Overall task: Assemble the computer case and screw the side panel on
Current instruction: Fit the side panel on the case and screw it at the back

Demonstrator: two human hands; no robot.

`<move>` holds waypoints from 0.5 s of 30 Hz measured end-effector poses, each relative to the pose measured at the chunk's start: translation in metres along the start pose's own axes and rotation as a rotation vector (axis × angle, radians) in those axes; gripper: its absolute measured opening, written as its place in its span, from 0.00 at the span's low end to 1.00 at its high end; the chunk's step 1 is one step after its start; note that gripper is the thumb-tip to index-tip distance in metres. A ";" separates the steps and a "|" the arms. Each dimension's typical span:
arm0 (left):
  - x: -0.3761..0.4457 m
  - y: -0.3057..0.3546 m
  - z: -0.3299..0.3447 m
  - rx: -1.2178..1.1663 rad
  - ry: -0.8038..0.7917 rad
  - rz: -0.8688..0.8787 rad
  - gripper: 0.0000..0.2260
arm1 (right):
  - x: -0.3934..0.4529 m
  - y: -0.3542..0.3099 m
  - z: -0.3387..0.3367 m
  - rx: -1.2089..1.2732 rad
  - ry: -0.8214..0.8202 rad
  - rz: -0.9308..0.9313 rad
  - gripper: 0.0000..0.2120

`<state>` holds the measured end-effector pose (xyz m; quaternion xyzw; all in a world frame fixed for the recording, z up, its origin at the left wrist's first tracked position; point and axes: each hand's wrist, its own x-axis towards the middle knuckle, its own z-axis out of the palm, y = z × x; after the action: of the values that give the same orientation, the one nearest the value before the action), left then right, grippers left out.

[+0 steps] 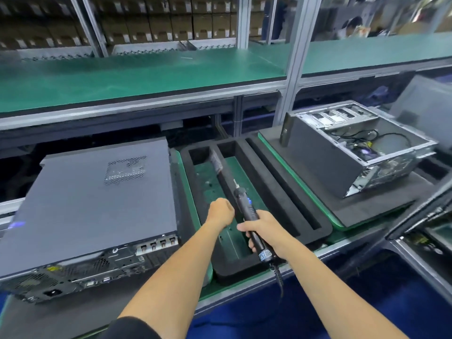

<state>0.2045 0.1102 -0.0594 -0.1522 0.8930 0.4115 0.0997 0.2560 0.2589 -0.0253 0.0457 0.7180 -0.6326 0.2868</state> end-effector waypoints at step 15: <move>0.111 -0.037 0.078 0.469 -0.284 -0.103 0.11 | 0.146 -0.006 -0.044 -0.085 -0.252 0.107 0.11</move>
<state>0.1182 0.1257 -0.1690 -0.1109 0.9321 0.2050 0.2773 0.1164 0.2556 -0.0870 -0.0081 0.6990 -0.5859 0.4099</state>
